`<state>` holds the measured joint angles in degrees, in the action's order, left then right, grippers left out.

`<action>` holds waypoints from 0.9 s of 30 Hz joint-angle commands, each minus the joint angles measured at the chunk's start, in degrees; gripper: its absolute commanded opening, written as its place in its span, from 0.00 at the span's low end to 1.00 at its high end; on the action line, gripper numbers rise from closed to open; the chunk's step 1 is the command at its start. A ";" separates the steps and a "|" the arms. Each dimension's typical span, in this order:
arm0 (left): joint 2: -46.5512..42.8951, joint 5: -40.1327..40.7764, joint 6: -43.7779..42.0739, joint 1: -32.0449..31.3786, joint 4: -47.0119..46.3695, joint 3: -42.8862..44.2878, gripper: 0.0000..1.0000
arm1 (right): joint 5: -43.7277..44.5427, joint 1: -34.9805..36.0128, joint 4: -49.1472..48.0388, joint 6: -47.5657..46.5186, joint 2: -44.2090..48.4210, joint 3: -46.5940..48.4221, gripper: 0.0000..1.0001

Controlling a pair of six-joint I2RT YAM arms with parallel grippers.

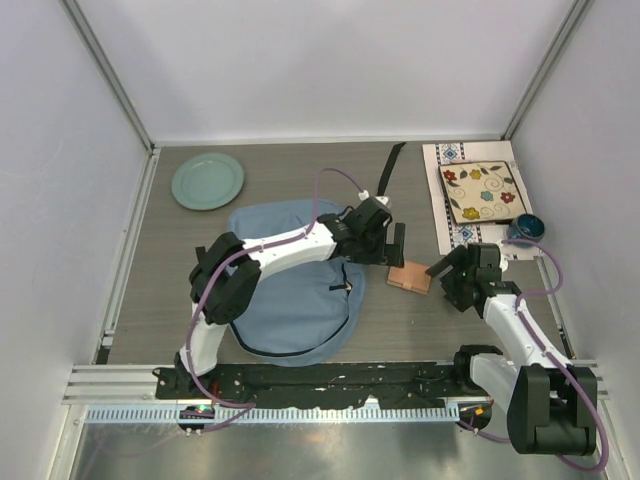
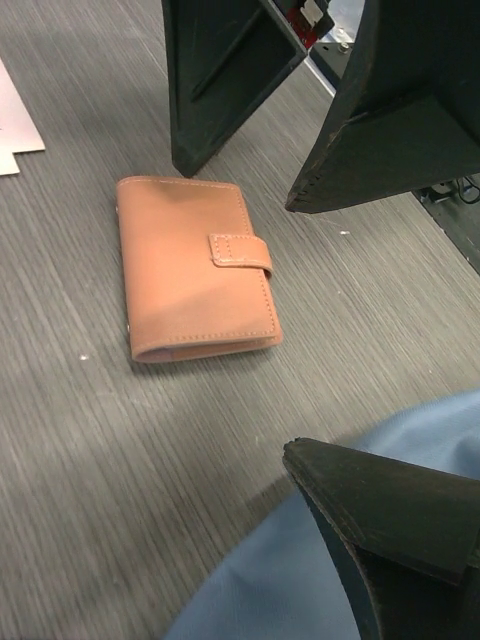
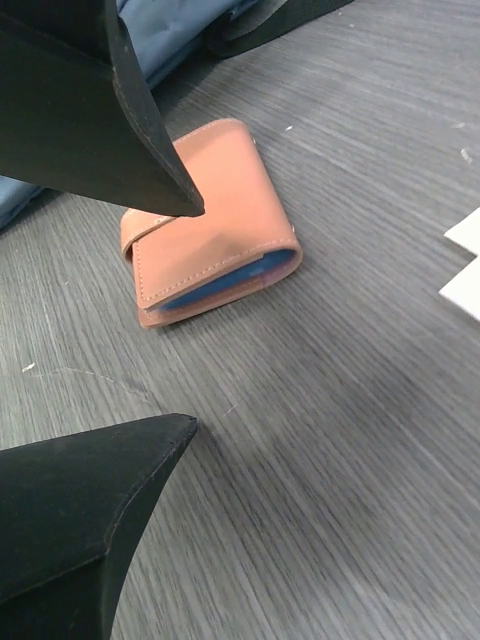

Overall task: Pack the student bag
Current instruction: Pick up the personal item from the center of the board.

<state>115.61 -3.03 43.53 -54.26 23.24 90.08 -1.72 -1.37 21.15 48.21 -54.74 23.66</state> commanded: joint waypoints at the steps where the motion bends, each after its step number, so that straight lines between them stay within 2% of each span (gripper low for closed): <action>1: 2.59 -4.09 1.03 -0.85 -3.11 3.35 0.99 | -6.71 -2.15 -4.35 -0.21 -1.59 -1.07 0.83; 5: 5.50 -6.72 2.96 -0.85 -6.01 3.34 0.97 | -9.70 -2.68 -6.03 -0.39 -2.47 -1.86 0.78; 12: 8.40 -9.45 6.30 -1.02 -12.25 1.15 0.91 | -12.69 -2.76 -8.05 -0.48 -2.56 -2.83 0.76; 16: 8.31 -10.33 7.62 -1.11 -16.29 -0.78 0.80 | -14.45 -2.68 -9.63 -0.48 -3.35 -3.09 0.66; 23: 7.70 -10.94 7.89 -1.11 -17.36 -1.67 0.50 | -16.65 -2.76 -10.60 -1.27 -1.95 -2.57 0.50; 27: 7.87 -11.03 7.98 -1.11 -17.36 -1.67 0.49 | -16.92 -2.76 -10.69 -1.27 1.38 -2.48 0.40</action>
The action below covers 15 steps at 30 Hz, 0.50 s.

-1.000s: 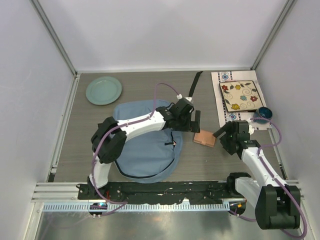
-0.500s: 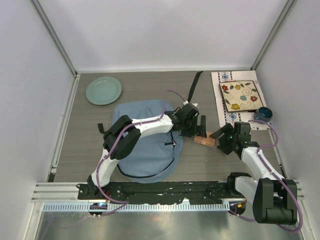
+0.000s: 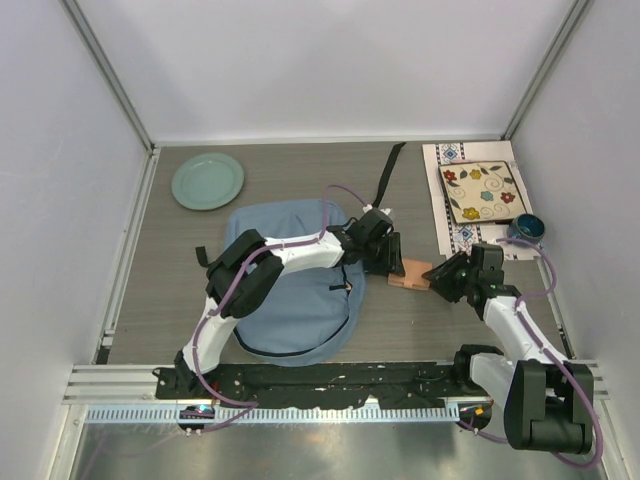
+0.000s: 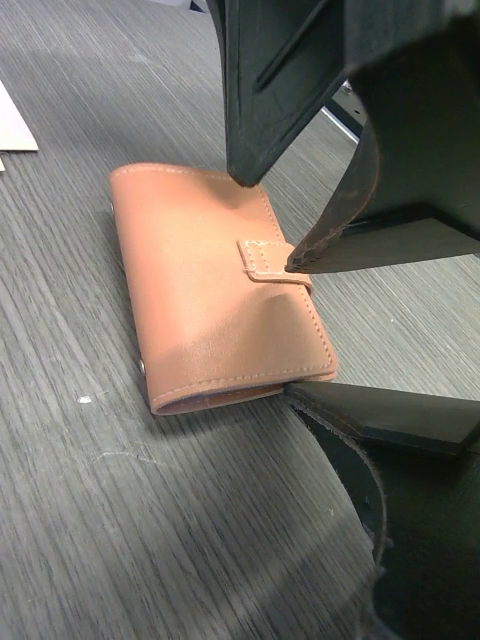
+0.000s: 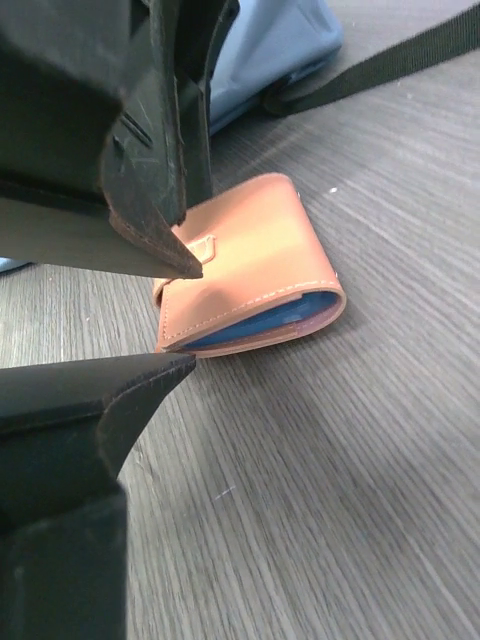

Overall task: Pack the student bag
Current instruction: Pick up the personal item from the center of the board.

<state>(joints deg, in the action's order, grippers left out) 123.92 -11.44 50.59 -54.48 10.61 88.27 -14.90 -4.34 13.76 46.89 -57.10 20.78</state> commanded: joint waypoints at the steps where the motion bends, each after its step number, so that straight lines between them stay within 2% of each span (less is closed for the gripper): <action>1: -0.43 -2.62 1.09 -0.89 -4.72 0.06 0.49 | -3.74 0.21 -3.21 -0.05 4.27 0.23 0.36; 6: -0.26 -2.80 0.92 -0.81 -4.37 0.24 0.50 | -4.70 0.21 -3.30 -0.57 5.25 0.58 0.32; 10: -0.34 -2.88 0.83 -0.80 -4.02 0.24 0.50 | -4.88 0.21 -3.47 -1.02 5.16 0.85 0.24; 13: -0.08 -2.88 0.74 -0.80 -3.76 0.50 0.50 | -4.88 0.21 -3.47 -1.63 5.07 0.85 0.24; 15: 0.01 -3.06 0.74 -0.80 -3.67 0.68 0.49 | -5.05 0.29 -3.30 -2.33 5.16 1.02 0.14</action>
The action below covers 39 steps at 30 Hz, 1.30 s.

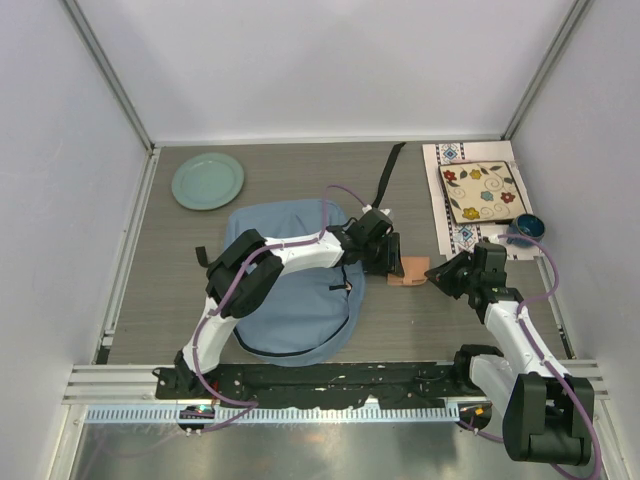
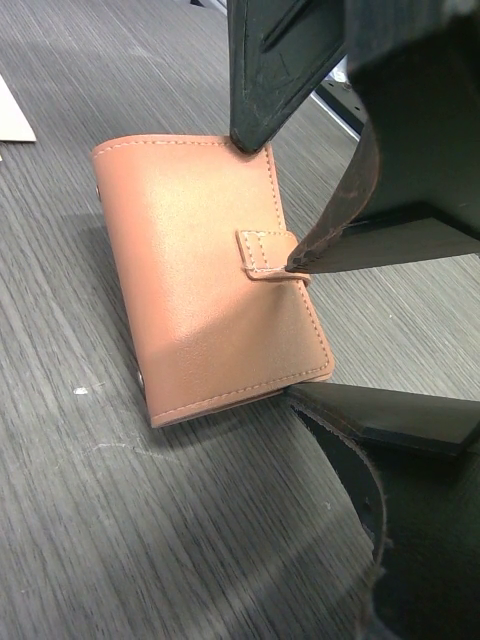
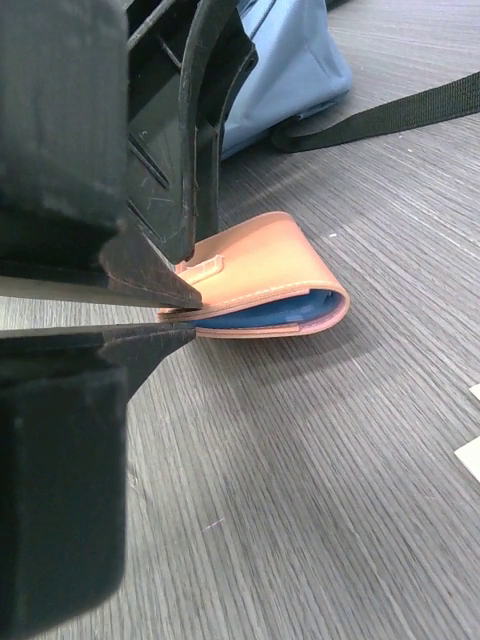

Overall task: Pack the student bag
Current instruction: Pick up the personal item from the center of the board.

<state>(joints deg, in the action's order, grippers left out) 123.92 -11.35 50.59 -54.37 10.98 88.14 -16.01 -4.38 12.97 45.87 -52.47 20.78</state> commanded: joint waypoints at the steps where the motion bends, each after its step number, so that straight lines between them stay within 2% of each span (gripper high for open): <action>1: 0.01 -3.15 0.74 -0.91 -4.04 0.81 0.49 | -3.77 0.25 -2.51 -1.48 0.52 1.11 0.10; 3: 0.01 -3.23 0.74 -0.91 -3.87 0.98 0.49 | -3.50 0.34 -2.43 -1.57 0.52 1.20 0.09; 4: 0.01 -3.24 0.65 -0.91 -3.86 0.98 0.49 | -3.50 0.25 -2.16 -2.09 0.44 1.20 0.03; 6: -0.08 -2.97 0.39 -0.91 -3.51 1.16 0.49 | -2.54 0.25 -0.94 -2.53 0.61 1.72 0.01; 9: -1.66 -1.22 0.21 -0.91 -3.25 0.37 0.50 | -0.26 0.25 1.08 -3.59 1.14 2.95 0.01; 10: -2.36 -0.78 0.04 -0.83 -3.07 0.11 0.60 | 0.36 0.34 1.79 -3.68 1.31 3.30 0.01; 11: -4.02 -0.08 -0.31 -0.83 -2.81 -0.07 0.63 | 1.06 0.25 2.14 -3.68 1.58 4.18 0.01; 14: -7.46 2.91 -2.07 -0.83 -1.85 -0.42 0.60 | 2.03 0.16 3.02 -3.42 2.11 5.85 0.01; 18: -11.67 7.56 -4.18 -0.39 2.28 -0.42 0.81 | 0.72 0.16 3.20 -3.68 2.02 7.70 0.01; 23: -19.40 13.81 -5.41 -0.30 2.55 -4.54 0.93 | -2.44 0.25 3.90 -3.59 2.98 10.77 0.01; 25: -23.71 16.00 -5.94 0.14 2.38 -6.04 0.99 | -5.07 0.16 3.99 -3.77 3.16 12.35 0.01; 31: -34.59 13.91 -5.94 4.00 -2.62 -15.44 1.00 | -15.51 0.16 2.85 -3.33 3.60 17.01 0.01; 34: -38.91 9.53 -6.29 6.37 -7.10 -20.71 0.99 | -19.57 0.16 1.36 -2.54 3.51 19.30 0.01; 39: -43.14 2.57 -6.91 8.84 -15.02 -26.96 1.00 | -32.66 0.43 -4.87 -0.96 2.81 22.46 0.01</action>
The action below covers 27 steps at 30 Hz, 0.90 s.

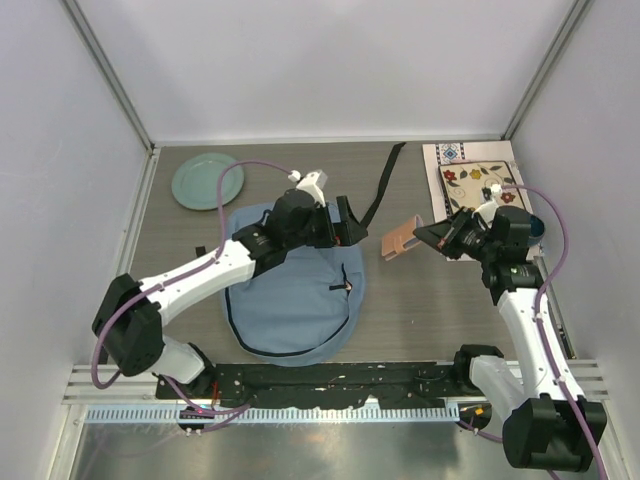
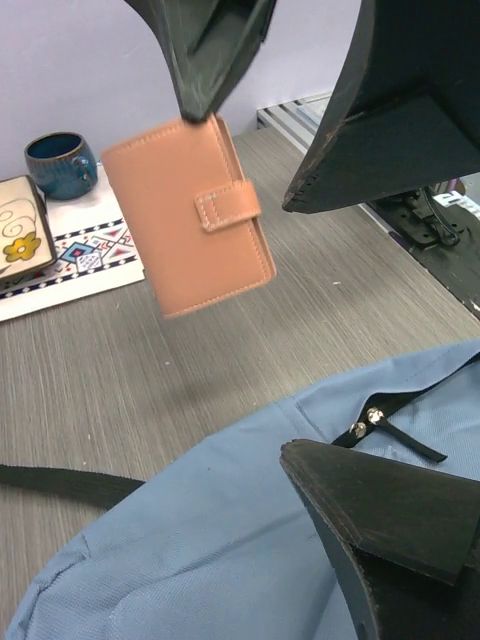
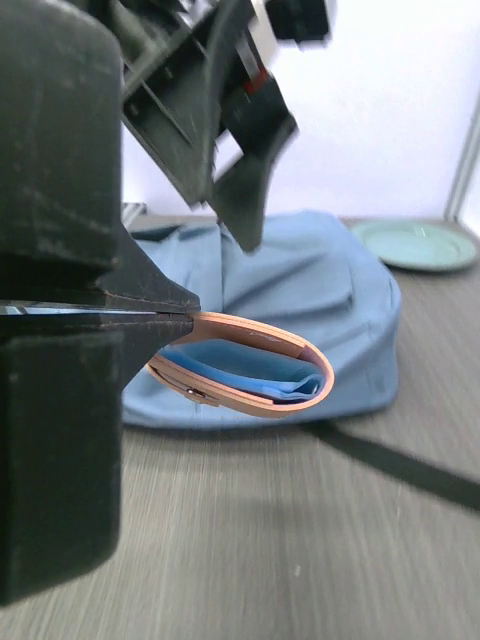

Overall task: Pack the student bag
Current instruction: Pick up the personal item from the center of the board, then place the personal item in the student bag.

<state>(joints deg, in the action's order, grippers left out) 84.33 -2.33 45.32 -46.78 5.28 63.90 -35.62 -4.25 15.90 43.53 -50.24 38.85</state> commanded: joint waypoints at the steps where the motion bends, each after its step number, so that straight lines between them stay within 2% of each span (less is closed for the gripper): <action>1: -3.74 -7.24 -1.38 1.95 -10.19 -3.16 1.00 | -14.64 0.47 -8.86 1.91 0.75 4.83 0.01; 7: -4.27 -15.59 2.83 2.66 -20.73 -6.06 1.00 | -20.01 3.10 -18.16 6.65 2.07 4.75 0.01; 10: -4.44 -19.45 9.66 3.54 -31.35 -9.74 1.00 | -21.07 3.28 -21.52 8.94 2.51 4.30 0.01; 11: -4.44 -20.17 11.61 3.72 -37.82 -10.98 1.00 | -21.33 3.28 -22.83 9.38 2.86 4.13 0.01; 15: -3.83 -20.79 18.31 4.51 -47.19 -15.11 0.99 | -21.16 3.28 -26.36 12.37 3.22 3.16 0.01; 18: -4.18 -19.04 19.63 4.51 -47.90 -17.48 0.99 | -20.99 3.37 -29.08 14.47 2.69 2.11 0.01; 22: -10.04 -13.77 19.29 4.51 -47.48 -22.93 1.00 | -19.76 4.25 -29.35 14.39 1.64 0.97 0.01; 25: -16.11 -7.18 14.37 4.51 -35.64 -24.08 1.00 | -16.43 9.93 -28.04 12.47 0.59 0.17 0.01; 27: -22.70 -1.14 10.52 4.60 -24.48 -24.00 1.00 | -11.79 14.16 -26.01 10.18 -0.29 0.17 0.01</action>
<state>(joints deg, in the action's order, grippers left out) 72.31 -14.50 62.04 -42.46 -31.14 39.40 -53.34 3.09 -9.37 56.21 -49.25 39.05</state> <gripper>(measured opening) 0.994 0.030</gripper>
